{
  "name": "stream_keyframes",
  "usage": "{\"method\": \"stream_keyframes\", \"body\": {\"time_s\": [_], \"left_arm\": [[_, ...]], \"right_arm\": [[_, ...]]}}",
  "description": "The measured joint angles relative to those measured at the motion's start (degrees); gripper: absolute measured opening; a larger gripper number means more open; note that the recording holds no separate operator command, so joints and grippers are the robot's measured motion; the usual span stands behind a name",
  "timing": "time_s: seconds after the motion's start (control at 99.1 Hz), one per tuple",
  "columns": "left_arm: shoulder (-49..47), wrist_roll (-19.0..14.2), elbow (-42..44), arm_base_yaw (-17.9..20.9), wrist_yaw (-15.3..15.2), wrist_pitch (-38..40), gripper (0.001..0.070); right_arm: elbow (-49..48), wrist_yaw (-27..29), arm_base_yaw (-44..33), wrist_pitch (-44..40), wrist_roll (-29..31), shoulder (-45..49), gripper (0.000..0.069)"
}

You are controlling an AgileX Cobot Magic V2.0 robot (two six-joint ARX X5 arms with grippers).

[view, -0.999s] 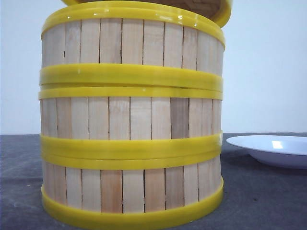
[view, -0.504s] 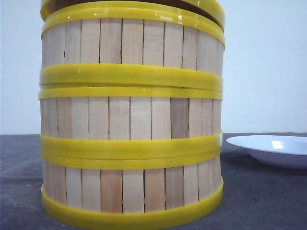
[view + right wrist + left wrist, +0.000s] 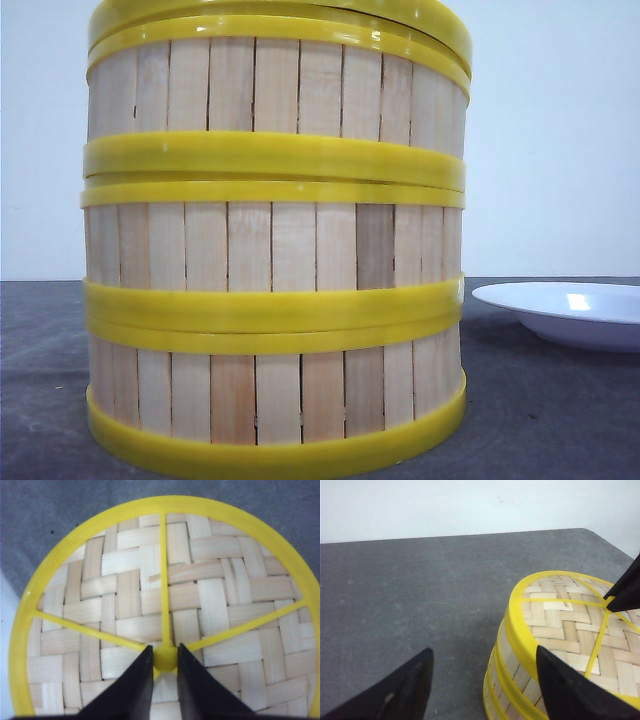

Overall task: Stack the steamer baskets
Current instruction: 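Open the right gripper and raise it off the lid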

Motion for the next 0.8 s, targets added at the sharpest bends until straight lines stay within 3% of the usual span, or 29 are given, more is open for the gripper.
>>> {"method": "stream_keyframes", "body": {"time_s": [0.05,0.141,0.222,0.464,0.797], "left_arm": [[0.0,0.0,0.0,0.0,0.0,0.0,0.0391],[0.0,0.0,0.0,0.0,0.0,0.0,0.0391],[0.0,0.0,0.0,0.0,0.0,0.0,0.0391],[0.0,0.0,0.0,0.0,0.0,0.0,0.0391],[0.0,0.0,0.0,0.0,0.0,0.5,0.0391]], "right_arm": [[0.0,0.1,0.0,-0.2,-0.2,0.0,0.0125],[0.0,0.3,0.0,-0.3,-0.2,0.0,0.0290],[0.0,0.3,0.0,-0.2,-0.2,0.0,0.0348],[-0.1,2.1,0.0,3.1,-0.7,-2.5,0.0371],[-0.1,11.0,1.2,9.8,-1.2,-19.4,0.0371]]}}
